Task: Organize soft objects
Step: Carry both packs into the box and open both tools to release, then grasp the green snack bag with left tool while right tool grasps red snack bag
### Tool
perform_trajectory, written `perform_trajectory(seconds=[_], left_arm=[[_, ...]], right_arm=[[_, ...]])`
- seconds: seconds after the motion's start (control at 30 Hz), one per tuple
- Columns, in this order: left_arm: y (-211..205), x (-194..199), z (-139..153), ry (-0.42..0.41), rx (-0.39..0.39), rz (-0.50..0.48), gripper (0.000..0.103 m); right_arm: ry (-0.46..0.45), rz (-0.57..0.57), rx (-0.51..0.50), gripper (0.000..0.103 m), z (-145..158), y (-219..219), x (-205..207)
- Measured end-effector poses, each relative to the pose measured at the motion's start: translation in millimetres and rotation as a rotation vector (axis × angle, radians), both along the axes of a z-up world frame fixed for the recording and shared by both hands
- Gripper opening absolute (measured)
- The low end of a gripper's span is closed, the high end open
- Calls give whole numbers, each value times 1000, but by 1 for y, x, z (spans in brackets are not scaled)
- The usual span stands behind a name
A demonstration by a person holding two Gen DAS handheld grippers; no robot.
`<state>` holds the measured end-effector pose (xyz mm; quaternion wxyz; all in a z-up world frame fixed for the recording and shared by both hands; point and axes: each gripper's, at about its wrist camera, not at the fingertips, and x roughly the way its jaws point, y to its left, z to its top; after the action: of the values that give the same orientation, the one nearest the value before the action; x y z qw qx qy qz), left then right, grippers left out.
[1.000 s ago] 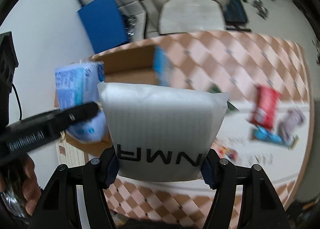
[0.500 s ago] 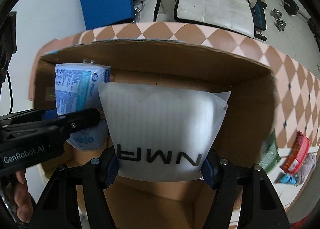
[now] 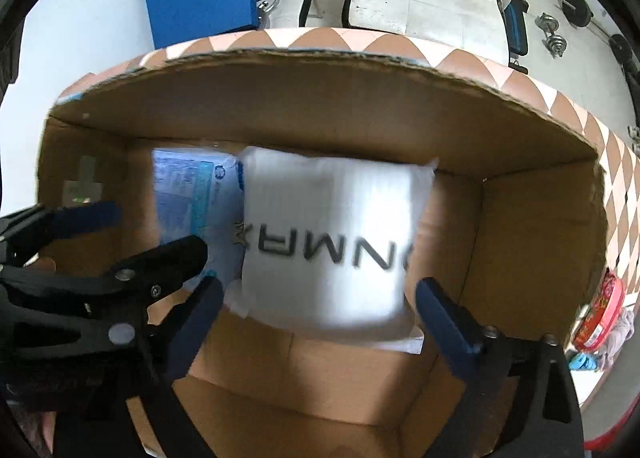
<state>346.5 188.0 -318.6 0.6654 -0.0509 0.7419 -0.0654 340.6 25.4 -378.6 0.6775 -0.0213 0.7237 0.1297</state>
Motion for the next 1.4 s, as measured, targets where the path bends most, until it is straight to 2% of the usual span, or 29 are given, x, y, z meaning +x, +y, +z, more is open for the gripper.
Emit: perform_trajectory(seconds=[0.07,0.3,0.43,0.53,0.67,0.83,1.0,1.1,1.2,1.3,1.4], left_arm=[[4,-5,11,-27,6,16,93],[16,-48,49,-136,46,57,93],[14,-77,70,-201,73,79,93],[14,-104,87,-281,117,87,93],[10,-122,105,-343,129,106,93],[9,-145,131,-390,151,115,93],[-1,-164,151,-399,129,124,93],[-15,-169,162,-403,127,121,93],[-47,-165,174,-416,136,65,93],[-91,-152,178,-435,166,-12,93],[-153,-127,169,-440,171,-142,93]], right_arm=[[-15,-10,-5,103,8,-4,-6],[-96,-54,-23,103,43,-23,-34],[-143,-80,-33,103,60,-34,-62],[-191,-99,-39,103,76,-43,-87],[-237,-114,-46,103,99,-53,-117],[-263,-124,-11,103,122,-60,-150],[-283,-123,47,103,143,-69,-172],[-289,-117,78,103,152,-79,-178],[-276,-141,112,103,159,-108,-177],[-258,-202,112,103,161,-157,-171],[-248,-295,84,103,156,-222,-160]])
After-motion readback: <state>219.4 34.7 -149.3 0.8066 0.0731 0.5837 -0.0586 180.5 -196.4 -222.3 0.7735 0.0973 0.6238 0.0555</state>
